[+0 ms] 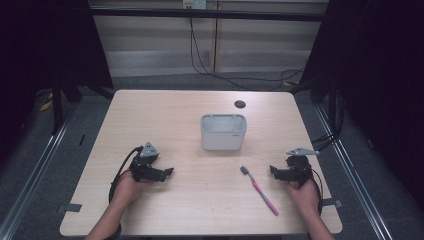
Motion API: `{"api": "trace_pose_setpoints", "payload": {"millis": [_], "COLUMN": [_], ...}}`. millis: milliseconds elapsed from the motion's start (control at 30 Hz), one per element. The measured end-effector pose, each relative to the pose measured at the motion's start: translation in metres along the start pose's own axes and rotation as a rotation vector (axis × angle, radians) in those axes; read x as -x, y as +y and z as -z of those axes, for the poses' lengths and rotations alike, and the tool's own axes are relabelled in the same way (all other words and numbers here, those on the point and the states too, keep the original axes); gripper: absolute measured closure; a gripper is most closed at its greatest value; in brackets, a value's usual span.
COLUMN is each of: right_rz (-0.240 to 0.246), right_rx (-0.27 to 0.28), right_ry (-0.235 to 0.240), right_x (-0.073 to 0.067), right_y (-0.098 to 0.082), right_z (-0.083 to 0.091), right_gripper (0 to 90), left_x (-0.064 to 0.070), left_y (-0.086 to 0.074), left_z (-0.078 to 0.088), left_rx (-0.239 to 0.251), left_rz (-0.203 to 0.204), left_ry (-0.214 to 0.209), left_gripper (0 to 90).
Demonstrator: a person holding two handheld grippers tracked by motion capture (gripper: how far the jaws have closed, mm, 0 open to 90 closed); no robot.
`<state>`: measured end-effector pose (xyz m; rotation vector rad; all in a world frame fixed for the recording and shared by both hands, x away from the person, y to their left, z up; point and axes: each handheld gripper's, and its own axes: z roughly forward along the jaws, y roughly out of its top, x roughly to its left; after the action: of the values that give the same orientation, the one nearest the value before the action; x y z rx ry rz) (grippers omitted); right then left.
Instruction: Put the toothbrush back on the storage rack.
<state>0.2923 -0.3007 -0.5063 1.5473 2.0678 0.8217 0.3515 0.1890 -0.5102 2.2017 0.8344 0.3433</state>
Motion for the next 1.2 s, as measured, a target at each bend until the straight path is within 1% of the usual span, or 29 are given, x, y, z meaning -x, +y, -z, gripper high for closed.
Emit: {"api": "trace_pose_setpoints", "payload": {"millis": [33,67,100,133,167,200,233,267,300,333,367,400,433,467,500,533,600,633,667,700,733,767,900,1000,1100,1133,1200], "right_rz": [0.024,0.028,0.028,0.043,0.054,0.054,0.062,0.085,0.096,0.097,0.097,0.108,0.108,0.133,0.133,0.149,0.156,0.156,0.176,0.177,0.177,0.178,0.196,0.216,0.222,0.225,0.228], "right_rx": [-0.044,-0.062,-0.062,-0.104,-0.127,-0.127,-0.155,-0.172,-0.186,-0.217,-0.217,-0.245,-0.245,-0.278,-0.278,-0.303,-0.332,-0.350,-0.376,-0.391,-0.391,-0.398,-0.441,-0.474,-0.500,-0.520,-0.528], "right_ry": [0.026,0.032,0.032,0.044,0.050,0.050,0.051,0.055,0.061,0.093,0.093,0.127,0.127,0.130,0.130,0.137,0.184,0.201,0.212,0.225,0.225,0.235,0.261,0.262,0.263,0.262,0.258], "right_x": [-0.002,-0.005,-0.005,-0.010,-0.012,-0.012,-0.015,-0.017,-0.020,-0.024,-0.024,-0.029,-0.029,-0.037,-0.037,-0.041,-0.048,-0.051,-0.057,-0.060,-0.060,-0.062,-0.076,-0.082,-0.088,-0.090,-0.091], "right_y": [0.003,0.005,0.005,0.010,0.012,0.012,0.015,0.017,0.020,0.026,0.026,0.034,0.034,0.042,0.042,0.045,0.050,0.052,0.056,0.057,0.057,0.058,0.061,0.064,0.065,0.065,0.065], "right_z": [0.002,0.003,0.003,0.005,0.005,0.005,0.005,0.006,0.007,0.008,0.008,0.012,0.012,0.016,0.016,0.017,0.018,0.018,0.018,0.017,0.017,0.017,0.011,0.007,0.003,-0.001,-0.002], "right_gripper": [21.0,21.8,21.8,28.6,28.9,28.9,29.0,29.5,30.5,31.4,31.4,35.8,35.8,40.2,40.2,41.6,46.3,47.8,50.5,52.0,52.0,54.1,59.8,62.7,64.0,65.0,66.5], "left_x": [0.000,0.000,0.000,0.000,0.000,0.000,0.000,0.000,0.000,0.000,0.000,0.000,0.000,0.000,0.000,0.000,0.000,0.000,0.000,0.000,0.000,0.000,0.000,0.000,0.000,0.000,0.000], "left_y": [0.000,0.000,0.000,0.000,0.000,0.000,0.000,0.000,0.000,0.000,0.000,0.000,0.000,0.000,0.000,0.000,0.000,0.000,0.000,0.000,0.000,0.000,0.000,0.000,0.000,0.000,0.000], "left_z": [0.000,0.000,0.000,0.000,0.000,0.000,0.000,0.000,0.000,0.000,0.000,0.000,0.000,0.000,0.000,0.000,0.000,0.000,0.000,0.000,0.000,0.000,0.000,0.000,0.000,0.000,0.000], "left_rx": [0.000,0.000,0.000,0.000,0.000,0.000,0.000,0.000,0.000,0.000,0.000,0.000,0.000,0.000,0.000,0.000,0.000,0.000,0.000,0.000,0.000,0.000,0.001,-0.001,0.000,0.001,-0.001], "left_rz": [0.000,-0.001,-0.001,0.001,0.000,0.000,0.000,-0.001,-0.002,-0.001,-0.001,0.000,0.000,0.000,0.000,-0.001,0.000,-0.001,-0.001,-0.001,-0.001,-0.001,0.000,-0.002,-0.001,-0.002,-0.004], "left_ry": [0.000,0.000,0.000,0.000,0.000,0.000,-0.003,-0.003,-0.001,-0.001,-0.003,-0.003,-0.003,-0.003,-0.003,-0.003,-0.003,-0.003,-0.003,-0.001,-0.001,-0.001,-0.003,-0.001,-0.004,-0.004,-0.003], "left_gripper": [15.5,15.4,15.5,15.5,15.5,15.5,15.4,15.4,15.4,15.5,15.5,15.4,15.4,15.4,15.4,15.4,15.4,15.4,15.5,15.4,15.4,15.4,15.4,15.5,15.4,15.4,15.4]}}
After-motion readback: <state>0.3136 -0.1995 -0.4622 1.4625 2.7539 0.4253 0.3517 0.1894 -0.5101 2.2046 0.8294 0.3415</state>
